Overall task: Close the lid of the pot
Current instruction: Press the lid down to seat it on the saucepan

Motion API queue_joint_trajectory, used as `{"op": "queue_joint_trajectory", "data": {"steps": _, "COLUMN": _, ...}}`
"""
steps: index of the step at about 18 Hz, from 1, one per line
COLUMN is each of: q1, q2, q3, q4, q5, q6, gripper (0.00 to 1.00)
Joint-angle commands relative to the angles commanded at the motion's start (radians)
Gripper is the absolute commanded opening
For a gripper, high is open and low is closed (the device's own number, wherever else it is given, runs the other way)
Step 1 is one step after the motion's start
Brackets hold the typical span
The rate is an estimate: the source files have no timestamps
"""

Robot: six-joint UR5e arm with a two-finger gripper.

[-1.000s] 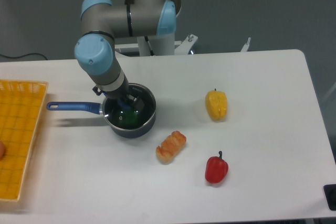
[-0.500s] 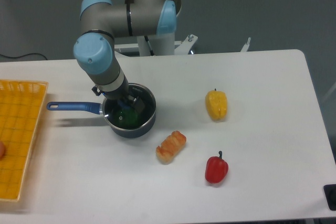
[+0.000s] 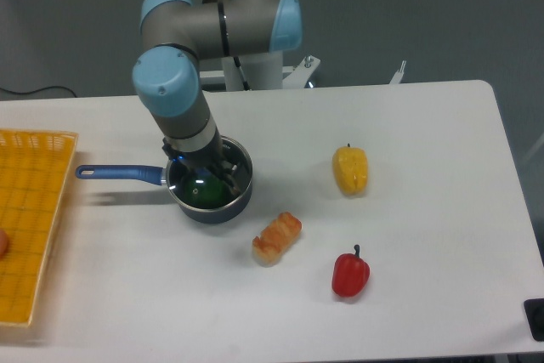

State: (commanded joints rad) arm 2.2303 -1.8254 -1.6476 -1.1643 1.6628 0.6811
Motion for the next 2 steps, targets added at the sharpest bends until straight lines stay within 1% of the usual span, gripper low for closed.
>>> {"op": "queue_joint_trajectory", "data": {"steps": 2, "q1": 0.021, "q2": 0.003, "q3": 0.005, "q4": 0.000, "q5": -0.003, "q6": 0.000, "gripper": 1.00}}
